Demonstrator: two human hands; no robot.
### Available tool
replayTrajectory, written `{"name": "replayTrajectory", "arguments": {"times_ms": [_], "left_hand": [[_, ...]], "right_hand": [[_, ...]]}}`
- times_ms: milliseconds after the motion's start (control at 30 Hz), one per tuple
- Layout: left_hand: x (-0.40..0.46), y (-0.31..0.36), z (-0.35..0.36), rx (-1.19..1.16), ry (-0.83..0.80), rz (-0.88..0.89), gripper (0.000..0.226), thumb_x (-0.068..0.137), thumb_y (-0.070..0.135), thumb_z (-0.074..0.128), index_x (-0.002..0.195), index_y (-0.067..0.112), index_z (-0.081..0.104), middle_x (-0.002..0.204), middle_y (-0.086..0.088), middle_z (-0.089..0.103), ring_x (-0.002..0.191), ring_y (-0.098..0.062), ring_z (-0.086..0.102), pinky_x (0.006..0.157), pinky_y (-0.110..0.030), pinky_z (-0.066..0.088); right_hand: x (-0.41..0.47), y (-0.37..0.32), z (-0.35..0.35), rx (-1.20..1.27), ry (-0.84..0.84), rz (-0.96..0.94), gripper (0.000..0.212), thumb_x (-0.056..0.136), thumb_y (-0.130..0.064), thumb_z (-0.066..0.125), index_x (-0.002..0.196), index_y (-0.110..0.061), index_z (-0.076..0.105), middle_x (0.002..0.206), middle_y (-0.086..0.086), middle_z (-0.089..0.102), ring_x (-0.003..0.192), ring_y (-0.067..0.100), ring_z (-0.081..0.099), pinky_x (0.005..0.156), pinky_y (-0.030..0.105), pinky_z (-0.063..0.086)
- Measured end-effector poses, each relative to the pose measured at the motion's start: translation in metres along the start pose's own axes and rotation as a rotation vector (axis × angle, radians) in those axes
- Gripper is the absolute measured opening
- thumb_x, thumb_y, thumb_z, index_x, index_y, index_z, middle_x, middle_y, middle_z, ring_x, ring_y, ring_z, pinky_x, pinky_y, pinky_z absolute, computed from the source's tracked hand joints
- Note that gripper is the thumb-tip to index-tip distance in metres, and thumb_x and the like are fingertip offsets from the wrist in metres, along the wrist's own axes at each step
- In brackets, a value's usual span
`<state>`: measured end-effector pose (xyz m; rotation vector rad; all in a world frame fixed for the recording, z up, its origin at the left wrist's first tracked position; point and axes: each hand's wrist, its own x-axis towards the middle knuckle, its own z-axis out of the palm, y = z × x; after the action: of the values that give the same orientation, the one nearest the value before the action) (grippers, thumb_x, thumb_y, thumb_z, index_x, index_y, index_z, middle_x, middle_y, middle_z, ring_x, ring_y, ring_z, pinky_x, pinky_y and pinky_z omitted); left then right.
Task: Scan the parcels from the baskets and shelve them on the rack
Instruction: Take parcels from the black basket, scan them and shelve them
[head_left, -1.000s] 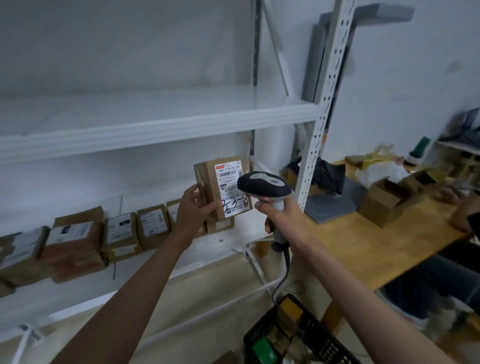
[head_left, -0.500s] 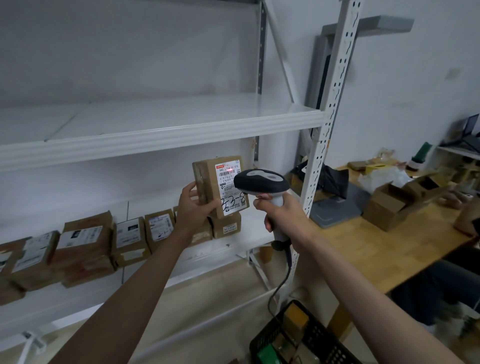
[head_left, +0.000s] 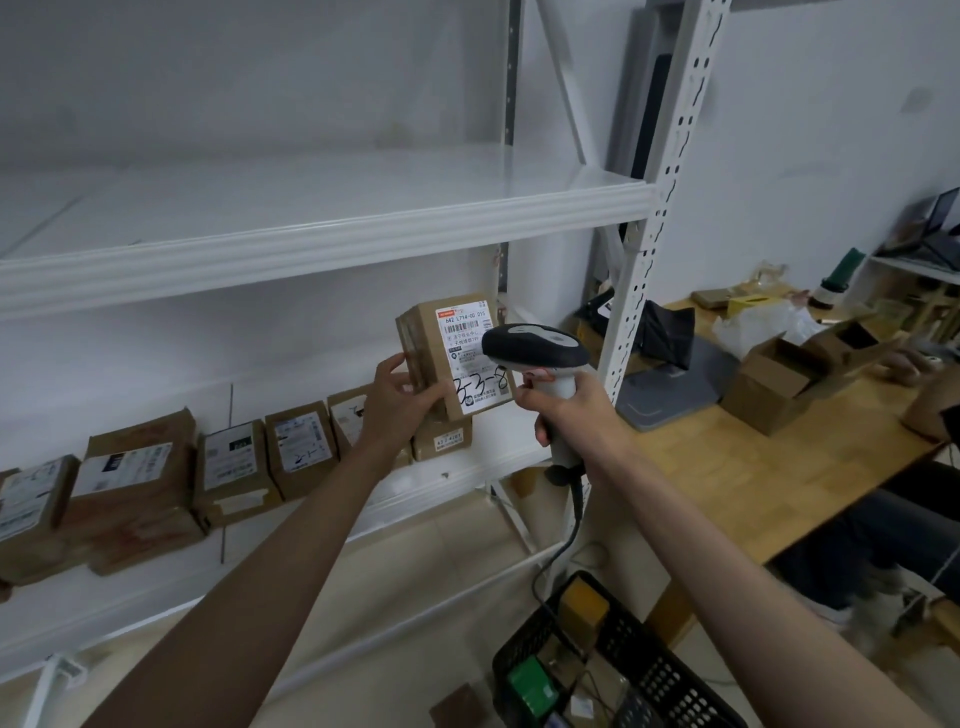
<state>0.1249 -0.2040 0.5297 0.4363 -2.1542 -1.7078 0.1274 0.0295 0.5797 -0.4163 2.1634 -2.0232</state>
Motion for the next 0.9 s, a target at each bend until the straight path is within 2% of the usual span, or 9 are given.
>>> {"name": "replayTrajectory", "arguments": {"times_ms": [133, 233, 333, 400, 500, 600, 700, 833, 900], "left_hand": [[0.018, -0.003, 0.023, -0.086, -0.036, -0.126, 0.084, 0.075, 0.045, 0.084, 0.145, 0.025, 0.04, 0.123, 0.005, 0.064, 0.1, -0.008, 0.065, 0.077, -0.026, 0.053], [0.034, -0.008, 0.042, -0.088, -0.051, -0.161, 0.084, 0.064, 0.057, 0.084, 0.135, 0.032, 0.046, 0.119, 0.008, 0.066, 0.102, -0.011, 0.068, 0.086, -0.034, 0.057], [0.053, -0.012, 0.059, -0.114, -0.083, -0.205, 0.087, 0.052, 0.064, 0.082, 0.128, 0.034, 0.049, 0.115, 0.007, 0.069, 0.097, -0.014, 0.072, 0.081, -0.034, 0.061], [0.068, -0.016, 0.071, -0.13, -0.111, -0.244, 0.08, 0.059, 0.06, 0.083, 0.127, 0.034, 0.05, 0.113, 0.003, 0.071, 0.085, -0.011, 0.075, 0.067, -0.028, 0.06], [0.095, -0.027, 0.09, -0.119, -0.116, -0.286, 0.059, 0.072, 0.049, 0.084, 0.118, 0.033, 0.05, 0.112, -0.002, 0.071, 0.08, -0.009, 0.075, 0.061, -0.026, 0.06], [0.118, -0.038, 0.107, -0.006, -0.114, -0.313, 0.05, 0.075, 0.053, 0.078, 0.111, 0.033, 0.05, 0.108, 0.004, 0.069, 0.086, -0.013, 0.074, 0.072, -0.035, 0.062], [0.135, -0.047, 0.122, 0.2, -0.112, -0.269, 0.055, 0.082, 0.06, 0.07, 0.119, 0.024, 0.05, 0.107, 0.01, 0.063, 0.093, -0.006, 0.064, 0.067, -0.024, 0.047], [0.152, -0.063, 0.137, 0.371, -0.103, -0.255, 0.043, 0.093, 0.042, 0.066, 0.122, 0.016, 0.049, 0.115, -0.003, 0.067, 0.1, -0.021, 0.066, 0.083, -0.041, 0.055], [0.156, -0.068, 0.143, 0.409, -0.1, -0.267, 0.04, 0.092, 0.03, 0.069, 0.119, 0.014, 0.044, 0.113, -0.006, 0.067, 0.097, -0.023, 0.068, 0.08, -0.041, 0.057]], "right_hand": [[0.035, 0.03, -0.013, 0.088, 0.17, 0.063, 0.023, 0.091, -0.003, 0.069, 0.114, -0.004, 0.065, 0.101, 0.012, 0.073, 0.06, 0.015, 0.064, 0.053, 0.026, 0.054], [0.069, 0.058, -0.025, 0.085, 0.258, 0.104, 0.02, 0.091, -0.008, 0.069, 0.112, -0.008, 0.068, 0.103, 0.005, 0.072, 0.093, 0.02, 0.067, 0.081, 0.039, 0.061], [0.104, 0.084, -0.031, 0.084, 0.264, 0.153, 0.026, 0.091, -0.02, 0.073, 0.116, -0.015, 0.069, 0.108, 0.003, 0.073, 0.102, 0.021, 0.067, 0.095, 0.047, 0.057], [0.126, 0.098, -0.033, 0.114, 0.231, 0.177, 0.03, 0.093, -0.023, 0.073, 0.121, -0.016, 0.068, 0.112, 0.003, 0.074, 0.107, 0.022, 0.068, 0.096, 0.05, 0.057], [0.159, 0.122, -0.037, 0.206, 0.176, 0.225, 0.032, 0.096, -0.02, 0.07, 0.127, -0.014, 0.065, 0.119, 0.003, 0.074, 0.113, 0.023, 0.067, 0.097, 0.05, 0.057], [0.188, 0.143, -0.04, 0.308, 0.167, 0.281, 0.032, 0.095, -0.013, 0.07, 0.127, -0.013, 0.063, 0.116, 0.004, 0.076, 0.11, 0.025, 0.071, 0.092, 0.045, 0.059], [0.212, 0.162, -0.04, 0.345, 0.197, 0.333, 0.032, 0.093, -0.008, 0.071, 0.125, -0.01, 0.065, 0.111, 0.003, 0.077, 0.104, 0.023, 0.073, 0.085, 0.039, 0.061], [0.234, 0.186, -0.038, 0.331, 0.197, 0.408, 0.022, 0.091, -0.002, 0.07, 0.105, -0.019, 0.069, 0.095, -0.004, 0.08, 0.094, 0.019, 0.075, 0.083, 0.038, 0.062], [0.243, 0.196, -0.035, 0.291, 0.21, 0.445, 0.025, 0.09, -0.001, 0.07, 0.098, -0.024, 0.067, 0.086, -0.008, 0.079, 0.089, 0.016, 0.074, 0.081, 0.037, 0.062]]}}
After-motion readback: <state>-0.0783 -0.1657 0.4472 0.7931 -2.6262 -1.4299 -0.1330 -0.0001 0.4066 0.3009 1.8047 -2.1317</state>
